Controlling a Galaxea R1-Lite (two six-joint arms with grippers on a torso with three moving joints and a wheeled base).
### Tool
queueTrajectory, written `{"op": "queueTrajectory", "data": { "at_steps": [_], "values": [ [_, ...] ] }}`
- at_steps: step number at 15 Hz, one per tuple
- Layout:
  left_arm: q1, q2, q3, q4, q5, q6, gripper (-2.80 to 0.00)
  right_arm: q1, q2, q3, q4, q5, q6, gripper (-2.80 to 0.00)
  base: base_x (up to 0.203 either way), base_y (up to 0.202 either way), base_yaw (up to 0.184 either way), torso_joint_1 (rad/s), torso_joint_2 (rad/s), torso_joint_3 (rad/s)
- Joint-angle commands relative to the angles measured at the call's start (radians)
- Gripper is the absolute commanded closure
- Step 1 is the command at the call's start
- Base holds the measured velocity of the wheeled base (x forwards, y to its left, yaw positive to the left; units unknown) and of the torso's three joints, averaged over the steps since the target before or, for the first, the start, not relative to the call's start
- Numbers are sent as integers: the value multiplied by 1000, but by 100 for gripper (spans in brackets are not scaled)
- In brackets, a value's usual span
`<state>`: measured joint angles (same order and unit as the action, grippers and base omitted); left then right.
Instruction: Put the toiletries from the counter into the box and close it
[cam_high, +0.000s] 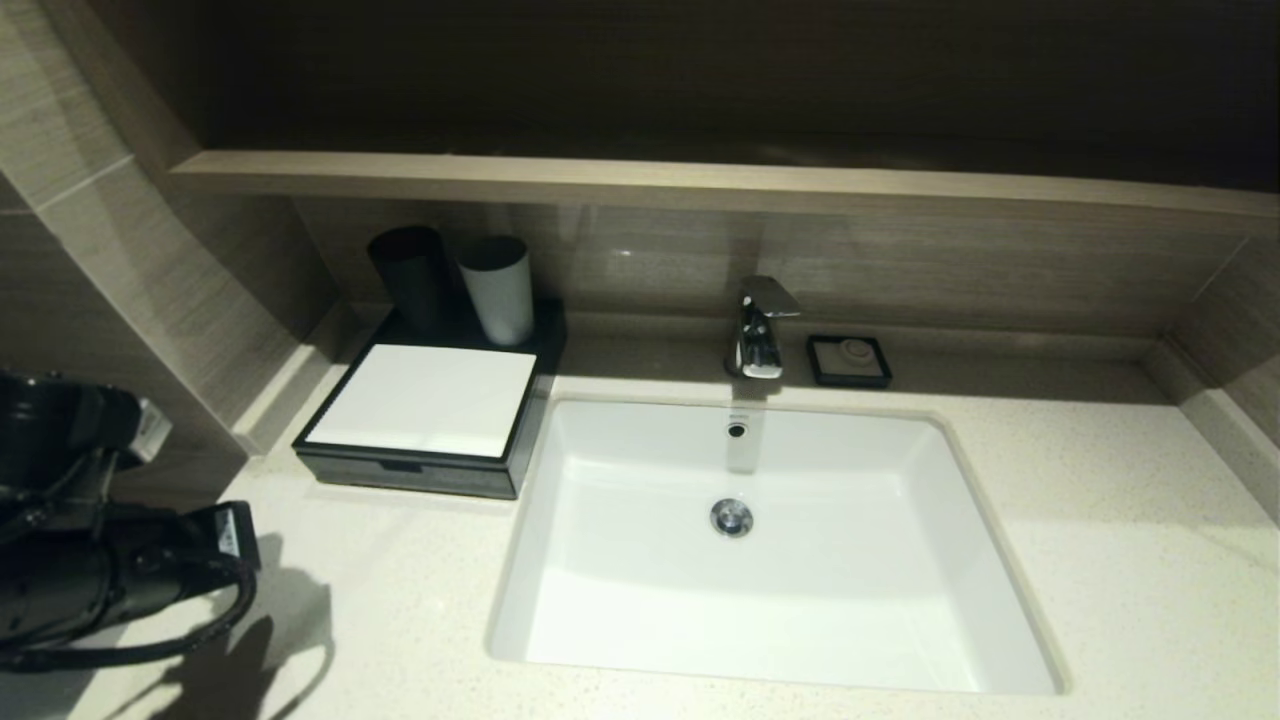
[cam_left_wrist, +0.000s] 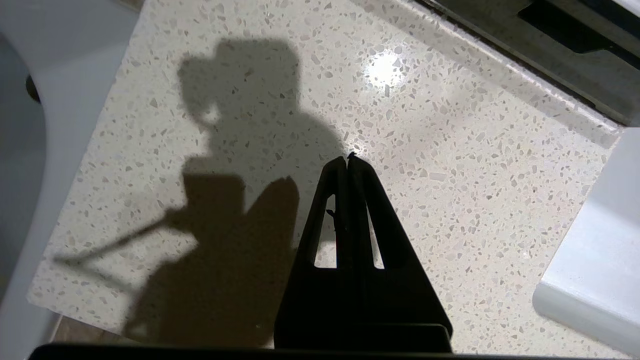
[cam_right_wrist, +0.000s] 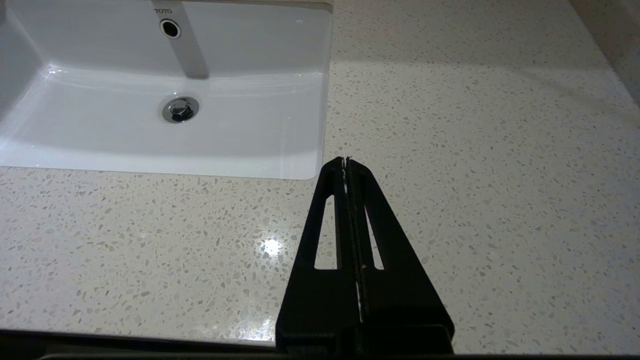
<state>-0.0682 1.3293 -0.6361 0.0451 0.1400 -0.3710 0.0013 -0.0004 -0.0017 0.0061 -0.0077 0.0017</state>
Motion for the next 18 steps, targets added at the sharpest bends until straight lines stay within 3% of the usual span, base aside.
{"op": "queueTrajectory", "data": {
  "at_steps": [1,5,8,12,18],
  "values": [
    [8,-71,57,-63,1,45,0,0,0,0,0,0,0,0,0,0,0,0,0,0],
    [8,-127,163,-259,-4,170,0,0,0,0,0,0,0,0,0,0,0,0,0,0],
    [7,-191,213,-351,-34,211,0,0,0,0,0,0,0,0,0,0,0,0,0,0],
    [8,-316,235,-358,-247,223,0,0,0,0,0,0,0,0,0,0,0,0,0,0],
    [7,-472,337,-362,-277,263,0,1,0,0,0,0,0,0,0,0,0,0,0,0]
  ]
}}
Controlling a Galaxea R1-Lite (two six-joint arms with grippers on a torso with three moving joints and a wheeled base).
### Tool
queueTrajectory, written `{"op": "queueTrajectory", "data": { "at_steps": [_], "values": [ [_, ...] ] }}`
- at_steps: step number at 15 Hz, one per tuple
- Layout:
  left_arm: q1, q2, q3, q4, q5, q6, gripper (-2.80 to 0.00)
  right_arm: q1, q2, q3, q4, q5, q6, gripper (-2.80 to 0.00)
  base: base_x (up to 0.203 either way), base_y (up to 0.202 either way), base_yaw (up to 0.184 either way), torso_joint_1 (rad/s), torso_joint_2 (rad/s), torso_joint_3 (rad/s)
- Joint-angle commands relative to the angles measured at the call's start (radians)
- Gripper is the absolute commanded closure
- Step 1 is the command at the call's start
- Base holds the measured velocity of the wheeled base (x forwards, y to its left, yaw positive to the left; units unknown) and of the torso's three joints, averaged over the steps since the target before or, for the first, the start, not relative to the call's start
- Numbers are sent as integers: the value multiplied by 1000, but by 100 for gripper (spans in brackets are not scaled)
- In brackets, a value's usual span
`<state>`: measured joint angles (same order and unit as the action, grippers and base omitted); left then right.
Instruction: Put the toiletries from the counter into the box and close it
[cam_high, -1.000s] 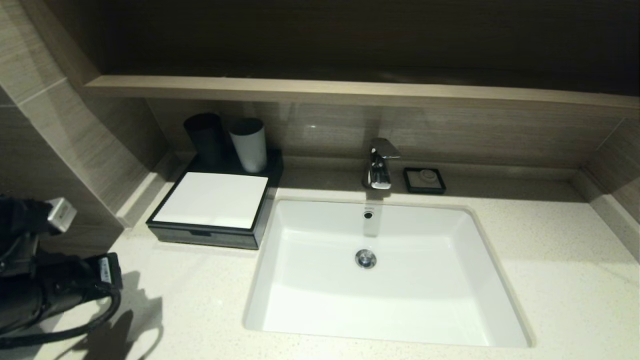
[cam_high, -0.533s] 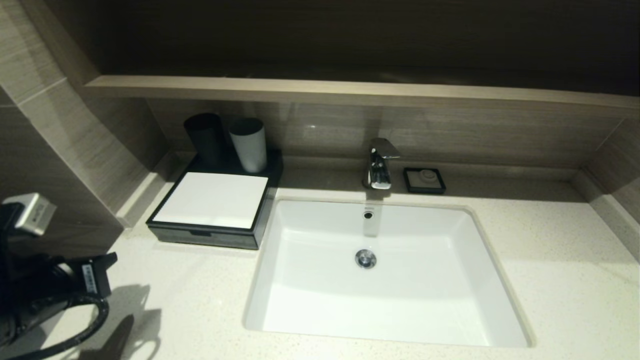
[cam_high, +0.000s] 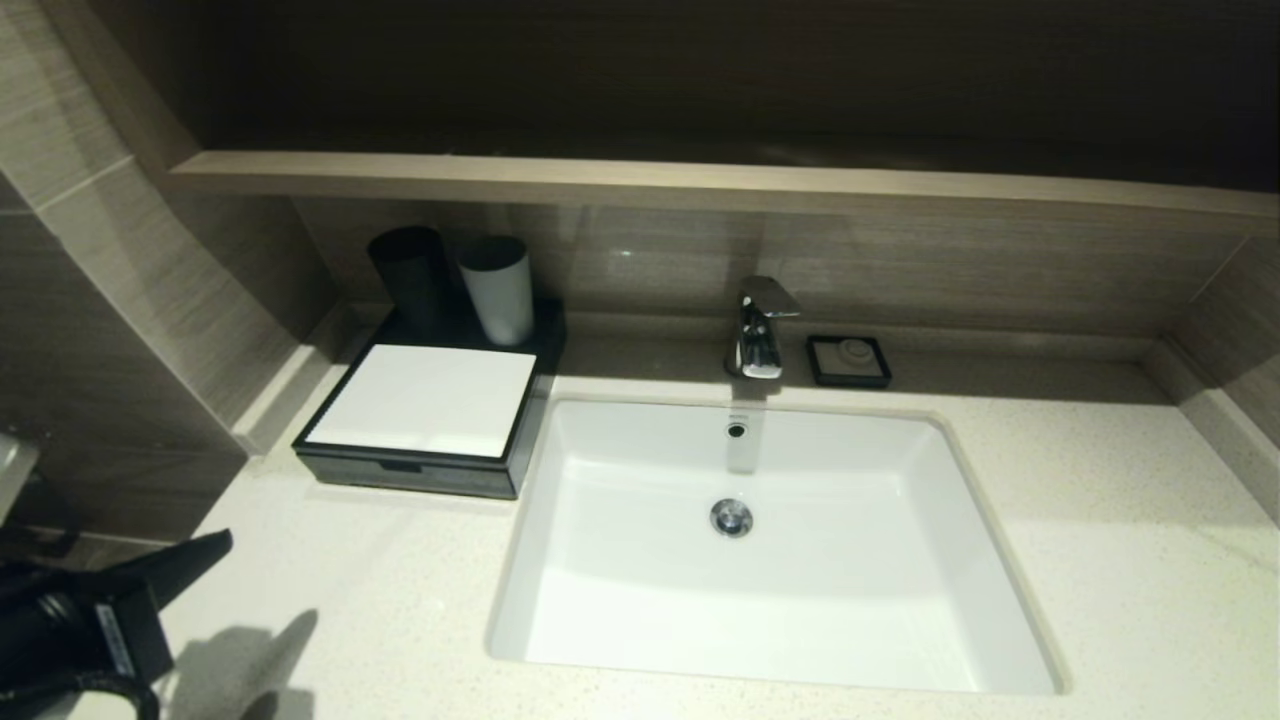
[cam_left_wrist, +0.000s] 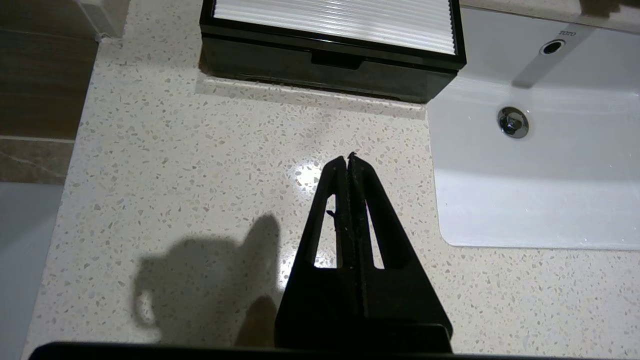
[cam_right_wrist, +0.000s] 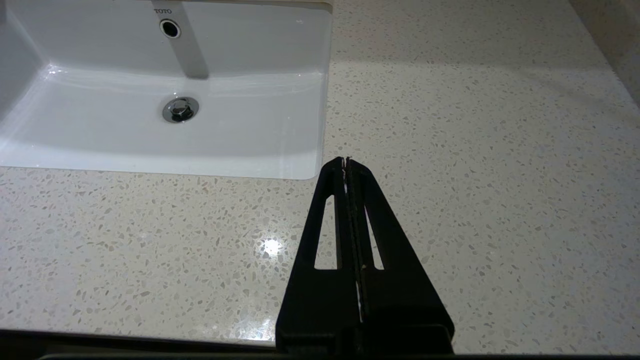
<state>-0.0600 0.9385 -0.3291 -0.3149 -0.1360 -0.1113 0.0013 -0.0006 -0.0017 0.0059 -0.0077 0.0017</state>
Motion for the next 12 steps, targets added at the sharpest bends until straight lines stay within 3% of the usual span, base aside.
{"op": "queueTrajectory", "data": {
  "at_steps": [1,8,12],
  "values": [
    [-1,-112,45,-1,-1,7,0,0,1,0,0,0,0,0,0,0,0,0,0,0],
    [0,-365,129,46,1,10,0,0,1,0,0,0,0,0,0,0,0,0,0,0],
    [0,-530,131,176,9,9,0,0,1,0,0,0,0,0,0,0,0,0,0,0]
  ]
}}
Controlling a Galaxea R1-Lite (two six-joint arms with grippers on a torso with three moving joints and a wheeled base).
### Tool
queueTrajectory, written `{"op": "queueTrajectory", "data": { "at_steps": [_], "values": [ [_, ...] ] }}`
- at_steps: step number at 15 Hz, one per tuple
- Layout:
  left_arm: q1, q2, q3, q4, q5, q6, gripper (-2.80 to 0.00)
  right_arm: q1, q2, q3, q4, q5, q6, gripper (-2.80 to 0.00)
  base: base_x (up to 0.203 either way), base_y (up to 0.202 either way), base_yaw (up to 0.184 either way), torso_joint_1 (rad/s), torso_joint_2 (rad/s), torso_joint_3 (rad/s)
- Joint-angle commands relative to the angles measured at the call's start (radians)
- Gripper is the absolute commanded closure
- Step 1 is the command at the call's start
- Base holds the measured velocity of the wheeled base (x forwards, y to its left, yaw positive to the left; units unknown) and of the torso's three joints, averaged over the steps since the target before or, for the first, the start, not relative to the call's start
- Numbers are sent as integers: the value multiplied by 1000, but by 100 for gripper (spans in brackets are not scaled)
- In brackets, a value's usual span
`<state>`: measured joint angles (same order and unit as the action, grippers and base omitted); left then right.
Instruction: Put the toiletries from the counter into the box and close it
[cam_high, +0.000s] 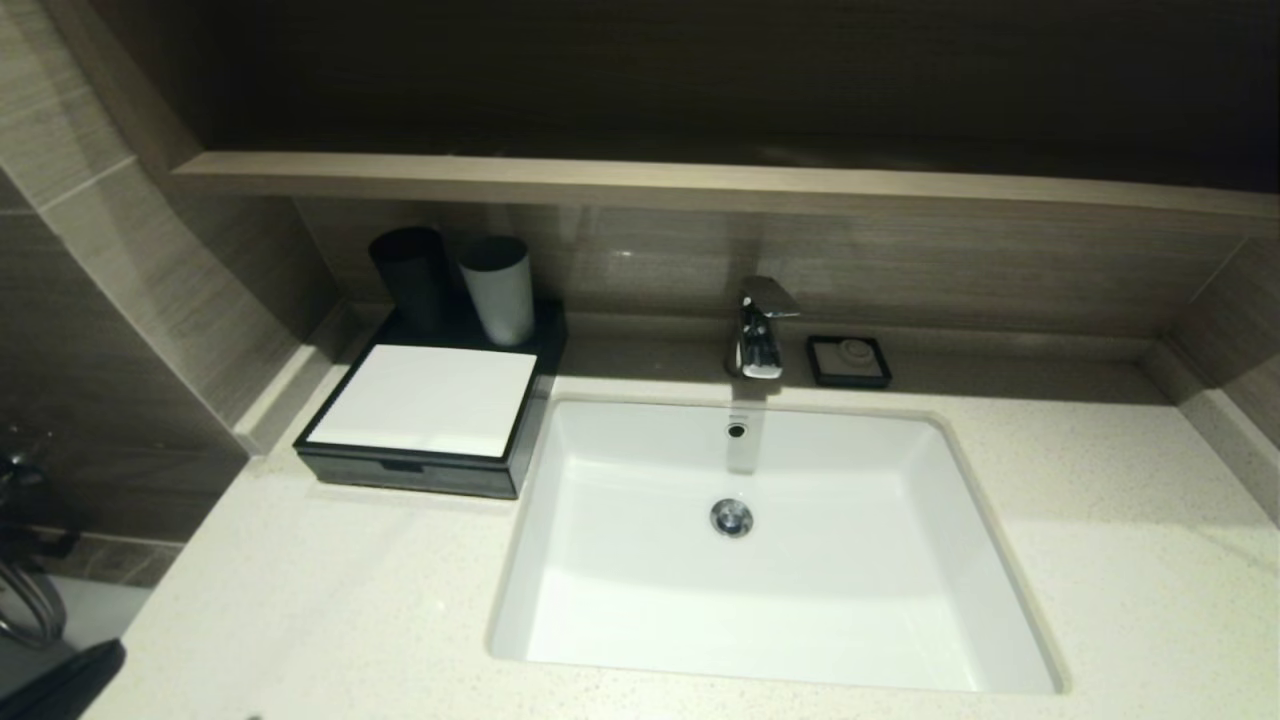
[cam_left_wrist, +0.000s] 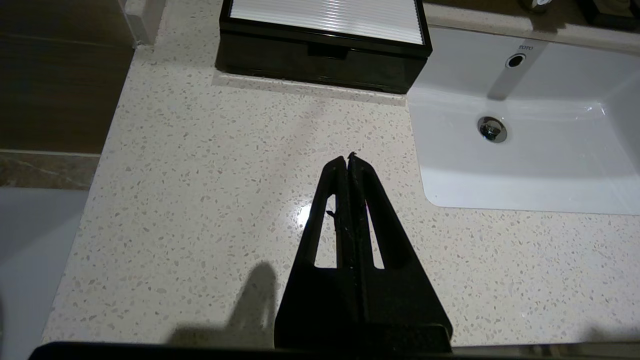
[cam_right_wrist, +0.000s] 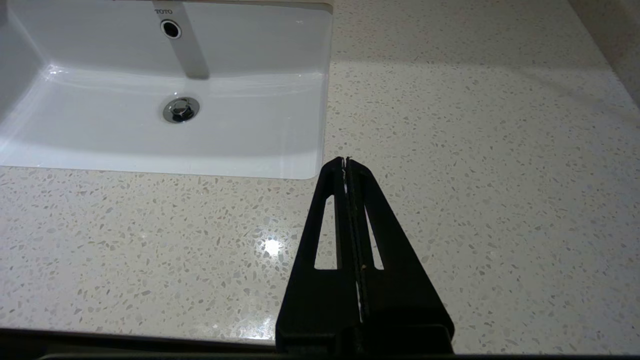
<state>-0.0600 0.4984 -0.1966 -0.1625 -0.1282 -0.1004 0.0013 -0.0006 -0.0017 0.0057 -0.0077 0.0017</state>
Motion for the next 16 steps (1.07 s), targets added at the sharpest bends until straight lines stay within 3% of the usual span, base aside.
{"op": "queueTrajectory", "data": {
  "at_steps": [1,3,6,11,16],
  "values": [
    [2,-106,5,35,12,-2,0,0,1,0,0,0,0,0,0,0,0,0,0,0],
    [5,-116,12,35,77,-2,0,0,1,0,0,0,0,0,0,0,0,0,0,0],
    [8,-135,4,35,109,-3,0,0,1,0,0,0,0,0,0,0,0,0,0,0],
    [13,-242,-5,80,117,44,0,0,1,0,0,0,0,0,0,0,0,0,0,0],
    [77,-292,-22,104,110,47,0,0,0,0,0,0,0,0,0,0,0,0,0,0]
  ]
}}
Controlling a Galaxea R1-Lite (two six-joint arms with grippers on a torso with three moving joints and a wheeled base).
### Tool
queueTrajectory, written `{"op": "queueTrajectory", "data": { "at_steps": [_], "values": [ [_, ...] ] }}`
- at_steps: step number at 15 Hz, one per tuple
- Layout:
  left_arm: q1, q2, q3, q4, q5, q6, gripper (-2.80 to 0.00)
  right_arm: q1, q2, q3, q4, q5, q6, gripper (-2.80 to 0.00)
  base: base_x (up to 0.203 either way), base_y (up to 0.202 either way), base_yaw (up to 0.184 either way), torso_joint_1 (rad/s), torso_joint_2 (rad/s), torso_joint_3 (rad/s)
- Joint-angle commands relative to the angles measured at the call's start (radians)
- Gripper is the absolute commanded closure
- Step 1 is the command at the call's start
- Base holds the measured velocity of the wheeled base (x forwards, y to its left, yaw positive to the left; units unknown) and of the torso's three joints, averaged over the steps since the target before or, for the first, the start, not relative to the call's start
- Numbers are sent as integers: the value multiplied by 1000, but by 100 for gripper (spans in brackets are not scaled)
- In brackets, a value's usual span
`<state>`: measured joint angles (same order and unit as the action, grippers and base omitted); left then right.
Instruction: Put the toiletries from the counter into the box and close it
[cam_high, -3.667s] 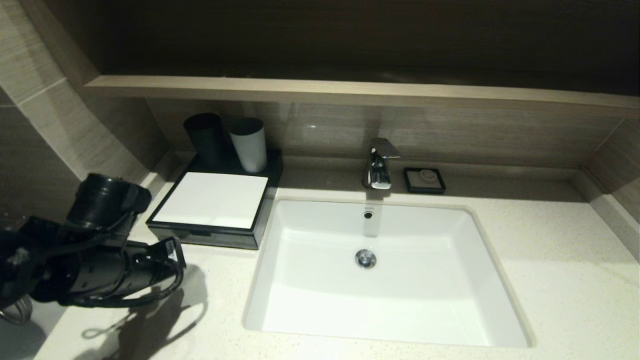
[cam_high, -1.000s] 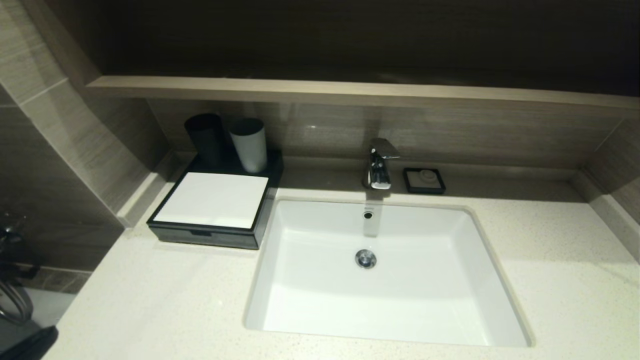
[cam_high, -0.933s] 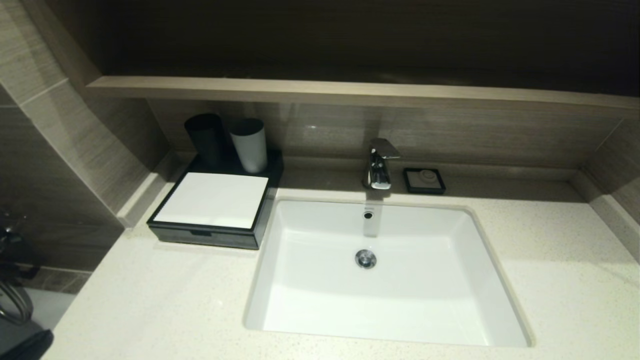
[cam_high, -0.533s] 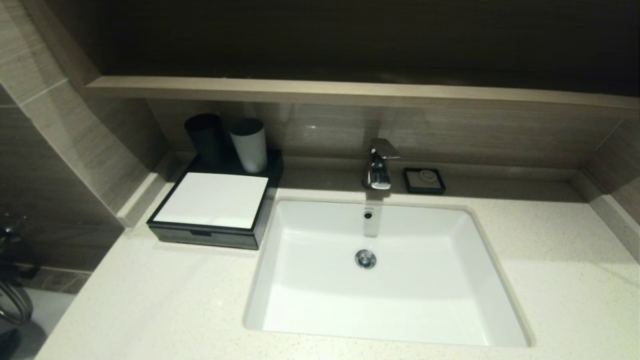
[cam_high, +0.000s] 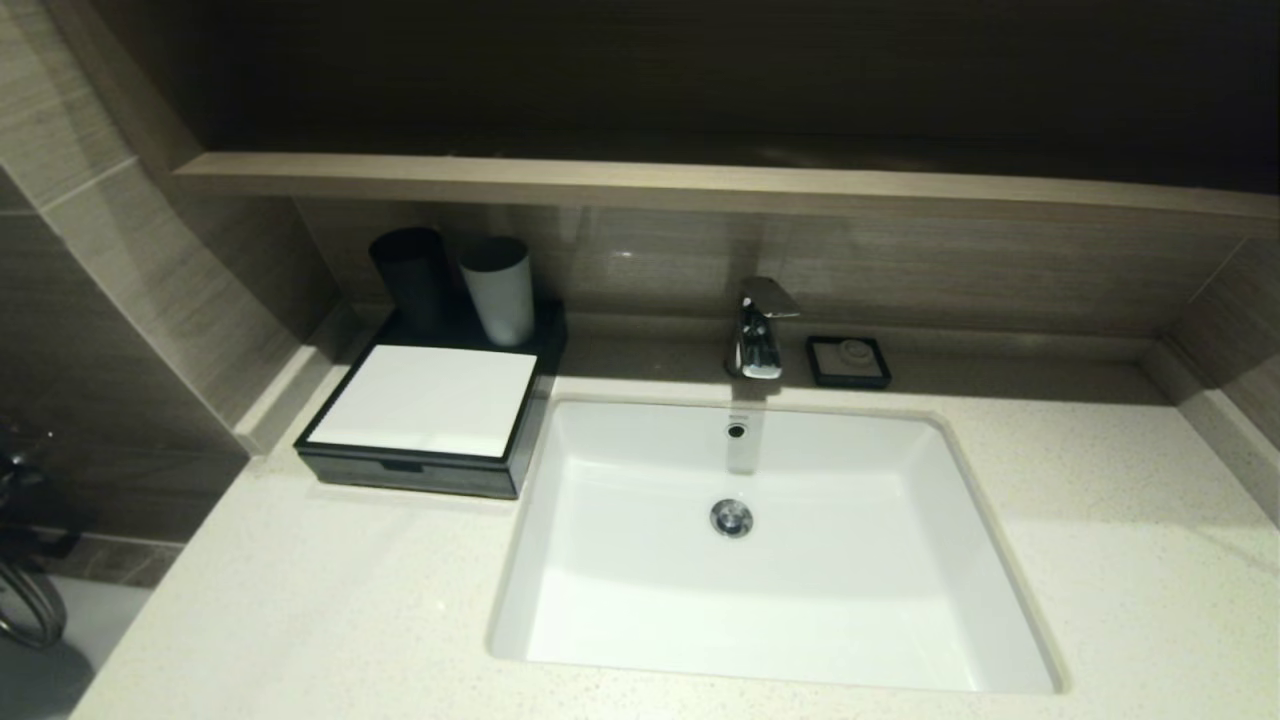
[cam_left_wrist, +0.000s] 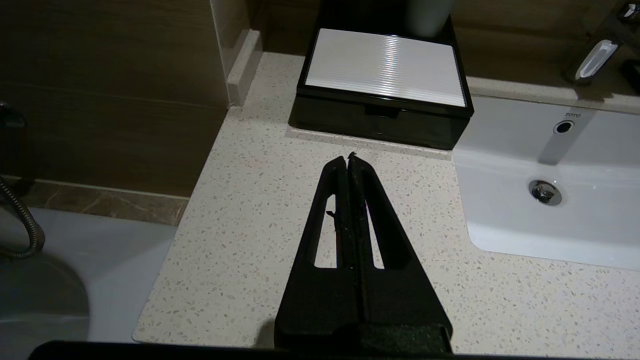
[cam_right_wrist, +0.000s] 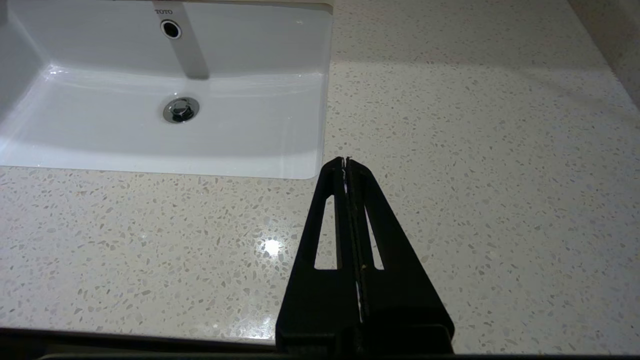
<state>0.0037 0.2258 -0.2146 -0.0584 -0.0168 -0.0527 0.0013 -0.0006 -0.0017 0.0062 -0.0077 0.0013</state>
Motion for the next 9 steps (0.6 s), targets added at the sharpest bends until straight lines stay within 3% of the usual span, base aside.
{"op": "queueTrajectory", "data": {
  "at_steps": [1,9],
  "values": [
    [12,-27,2,0,-2,-1,0,1,0,0,0,0,0,0,0,0,0,0,0,0],
    [-1,-123,52,-1,-46,14,0,0,1,0,0,0,0,0,0,0,0,0,0,0]
  ]
}}
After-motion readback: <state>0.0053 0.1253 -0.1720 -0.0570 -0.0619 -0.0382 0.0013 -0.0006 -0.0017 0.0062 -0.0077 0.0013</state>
